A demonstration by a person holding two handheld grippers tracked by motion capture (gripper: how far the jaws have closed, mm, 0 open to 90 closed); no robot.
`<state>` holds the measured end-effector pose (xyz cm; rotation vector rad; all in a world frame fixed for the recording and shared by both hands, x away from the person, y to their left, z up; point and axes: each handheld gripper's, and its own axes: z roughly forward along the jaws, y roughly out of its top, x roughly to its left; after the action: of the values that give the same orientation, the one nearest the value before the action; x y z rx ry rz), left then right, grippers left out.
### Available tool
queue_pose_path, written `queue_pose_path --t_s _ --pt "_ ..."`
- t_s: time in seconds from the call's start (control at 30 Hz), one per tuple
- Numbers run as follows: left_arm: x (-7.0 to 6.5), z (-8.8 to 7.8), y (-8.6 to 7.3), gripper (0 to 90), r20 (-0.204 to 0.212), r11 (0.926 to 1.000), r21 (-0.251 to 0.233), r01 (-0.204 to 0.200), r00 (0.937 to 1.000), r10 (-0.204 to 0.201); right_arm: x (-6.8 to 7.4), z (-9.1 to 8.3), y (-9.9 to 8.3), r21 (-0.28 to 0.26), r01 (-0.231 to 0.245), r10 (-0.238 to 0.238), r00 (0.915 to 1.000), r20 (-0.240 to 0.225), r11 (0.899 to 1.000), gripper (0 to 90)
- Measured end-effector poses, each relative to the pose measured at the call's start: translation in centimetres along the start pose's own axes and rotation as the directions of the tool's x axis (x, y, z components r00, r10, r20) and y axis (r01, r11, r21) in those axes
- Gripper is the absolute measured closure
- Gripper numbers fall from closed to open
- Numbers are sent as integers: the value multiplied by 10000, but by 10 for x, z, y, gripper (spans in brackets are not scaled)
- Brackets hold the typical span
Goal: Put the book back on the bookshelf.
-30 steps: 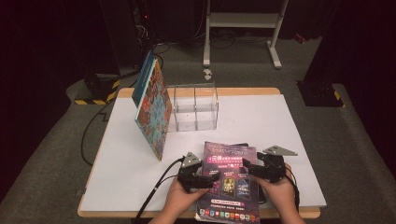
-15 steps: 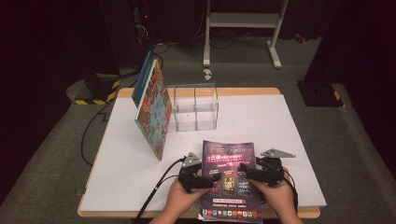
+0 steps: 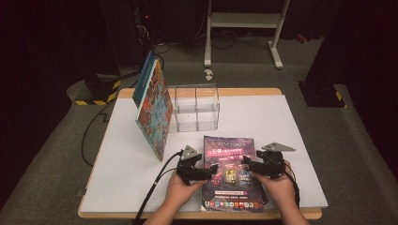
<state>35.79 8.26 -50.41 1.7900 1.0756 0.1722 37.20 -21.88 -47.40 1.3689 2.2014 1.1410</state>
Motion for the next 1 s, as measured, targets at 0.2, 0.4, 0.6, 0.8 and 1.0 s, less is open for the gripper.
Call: queue_pose_path --t_s 0.2,0.4,0.6,0.8,1.0 --pt "4 10 -4 80 659 9968 275 754 9948 -771 9 -10 -19 -254 -160 149 9989 -437 9996 265" --pt "1 22 2 4 1034 9929 866 812 9906 -900 11 -12 -22 -349 -155 139 9989 -445 9993 255" --pt "-9 13 5 163 872 9974 679 251 9957 -310 9 -11 -23 -322 -320 298 9974 -655 9990 250" --pt "-16 -1 10 429 167 9977 210 -652 9978 648 2 -8 -23 -163 -698 676 9919 -1074 9974 226" --pt "-24 -8 13 637 -207 9902 -173 -1389 9901 1385 0 -6 -22 36 -878 875 9871 -1339 9961 240"
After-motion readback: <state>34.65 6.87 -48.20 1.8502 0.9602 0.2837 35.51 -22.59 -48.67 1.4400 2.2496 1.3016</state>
